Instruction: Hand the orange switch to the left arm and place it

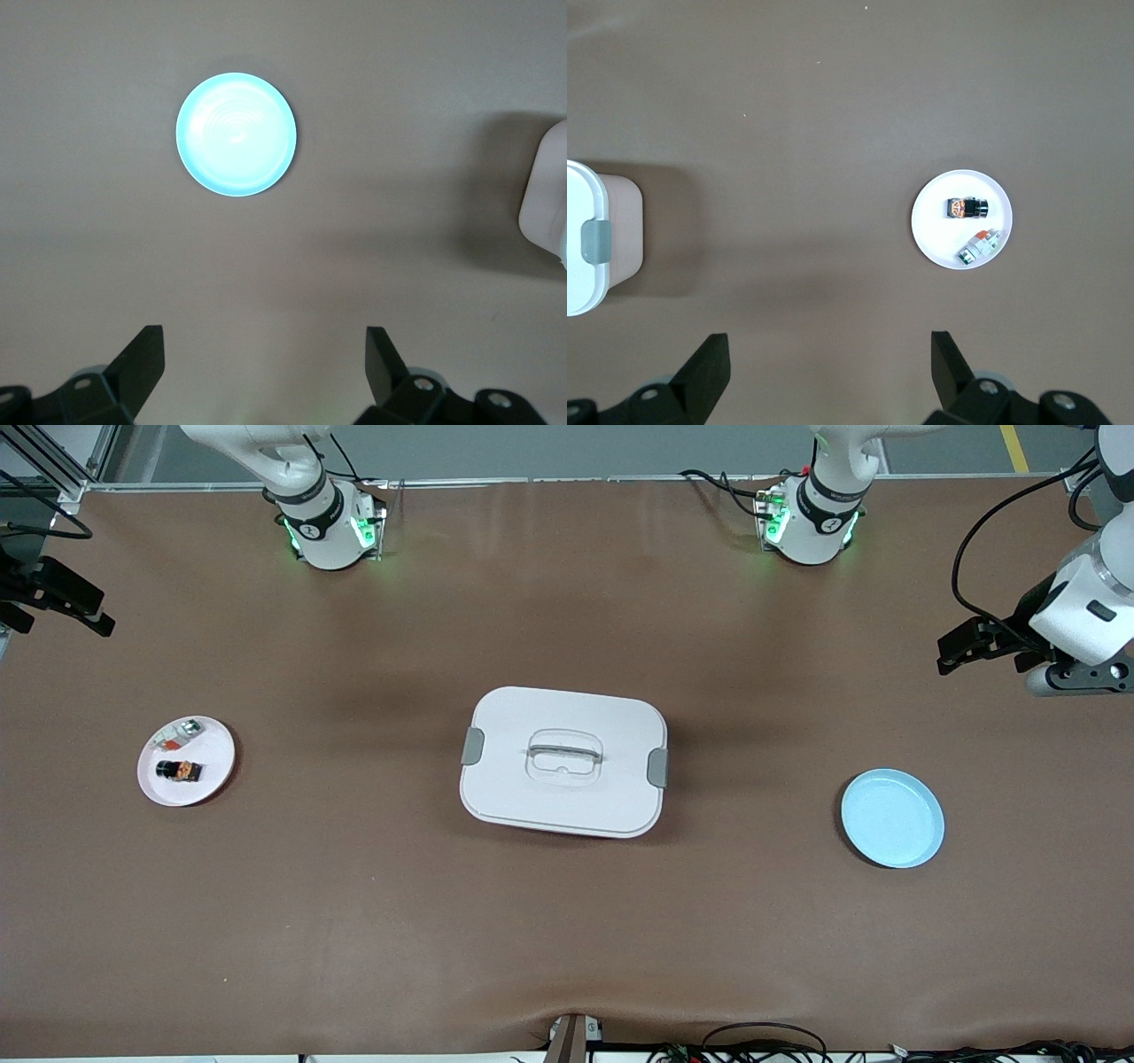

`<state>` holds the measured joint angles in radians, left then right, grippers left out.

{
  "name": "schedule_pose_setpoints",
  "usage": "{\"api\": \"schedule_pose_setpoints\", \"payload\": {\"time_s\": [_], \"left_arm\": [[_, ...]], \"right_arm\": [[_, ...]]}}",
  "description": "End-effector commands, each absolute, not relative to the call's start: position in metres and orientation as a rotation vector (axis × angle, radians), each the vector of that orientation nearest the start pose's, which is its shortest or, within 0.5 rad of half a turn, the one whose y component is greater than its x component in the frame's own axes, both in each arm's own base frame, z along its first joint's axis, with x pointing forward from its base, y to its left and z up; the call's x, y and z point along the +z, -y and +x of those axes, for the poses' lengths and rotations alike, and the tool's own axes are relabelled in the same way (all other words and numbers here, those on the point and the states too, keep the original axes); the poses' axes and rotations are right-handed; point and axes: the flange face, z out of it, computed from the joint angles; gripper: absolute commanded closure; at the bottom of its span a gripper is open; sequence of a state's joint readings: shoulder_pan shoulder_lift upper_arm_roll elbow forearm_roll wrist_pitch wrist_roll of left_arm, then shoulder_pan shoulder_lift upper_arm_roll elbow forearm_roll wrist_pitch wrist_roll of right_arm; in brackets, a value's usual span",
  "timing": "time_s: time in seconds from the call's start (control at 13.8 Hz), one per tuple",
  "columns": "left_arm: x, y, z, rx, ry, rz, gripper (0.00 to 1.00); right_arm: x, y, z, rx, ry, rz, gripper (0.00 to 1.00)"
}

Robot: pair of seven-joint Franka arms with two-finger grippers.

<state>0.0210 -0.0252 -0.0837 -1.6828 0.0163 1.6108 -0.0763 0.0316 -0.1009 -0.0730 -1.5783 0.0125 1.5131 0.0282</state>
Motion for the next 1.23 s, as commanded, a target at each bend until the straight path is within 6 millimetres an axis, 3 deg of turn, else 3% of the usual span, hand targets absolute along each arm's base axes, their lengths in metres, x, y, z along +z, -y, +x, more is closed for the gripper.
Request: {"api": "schedule_pose_setpoints", "payload": {"time_s": [0.0, 0.36, 1.16], "left_arm": [[0.596, 0.033, 0.544, 0.068, 0.006, -3.123, 0.00], [0.594, 0.021, 0.546, 0.076, 0.028, -3.122, 0.00], [0.594, 0.022, 0.546, 0.076, 0.021, -3.122, 0.00]], "right_arm": [[0.671, 0.024, 0.509, -0.053, -0.096, -3.138, 0.00], [0.672, 0.017, 0.508, -0.053, -0.095, -3.132, 0.00], [0.671, 0.017, 0.508, -0.050, -0.101, -3.122, 0.00]]}}
